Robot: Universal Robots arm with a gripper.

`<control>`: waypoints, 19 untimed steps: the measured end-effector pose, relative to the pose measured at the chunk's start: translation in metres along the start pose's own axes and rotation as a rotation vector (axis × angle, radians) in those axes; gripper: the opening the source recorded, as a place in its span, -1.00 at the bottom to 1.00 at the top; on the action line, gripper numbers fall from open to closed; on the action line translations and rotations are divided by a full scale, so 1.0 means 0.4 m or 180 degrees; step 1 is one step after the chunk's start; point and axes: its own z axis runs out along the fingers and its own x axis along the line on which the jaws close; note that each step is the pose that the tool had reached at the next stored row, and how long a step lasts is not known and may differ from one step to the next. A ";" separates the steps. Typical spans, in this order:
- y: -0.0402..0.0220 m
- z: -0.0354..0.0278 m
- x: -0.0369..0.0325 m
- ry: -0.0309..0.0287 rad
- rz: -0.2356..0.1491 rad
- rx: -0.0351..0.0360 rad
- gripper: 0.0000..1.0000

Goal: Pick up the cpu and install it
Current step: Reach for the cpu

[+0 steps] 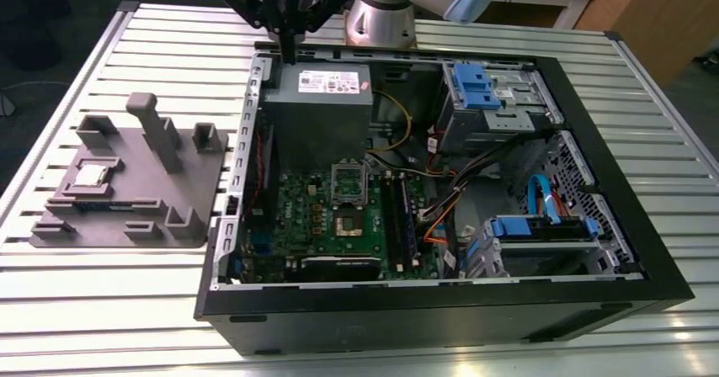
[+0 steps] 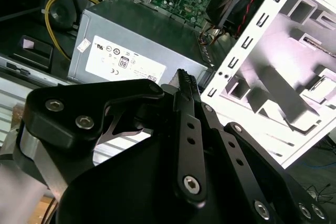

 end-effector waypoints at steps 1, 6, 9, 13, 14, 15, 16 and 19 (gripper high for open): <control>0.000 0.000 0.001 0.0000 0.0000 0.0000 -0.80; 0.000 0.000 0.003 0.0000 0.0000 0.0000 -0.80; 0.000 0.000 0.005 0.0000 0.0000 0.0000 -0.80; -0.001 0.000 0.007 0.0000 0.0000 0.0000 -0.80; -0.001 0.000 0.007 0.0000 0.0000 0.0000 -0.80; -0.001 0.000 0.008 0.0000 0.0000 0.0000 -0.80; -0.001 0.000 0.008 0.0000 0.0000 0.0000 -0.80; -0.001 0.000 0.010 0.0000 0.0000 0.0000 -0.80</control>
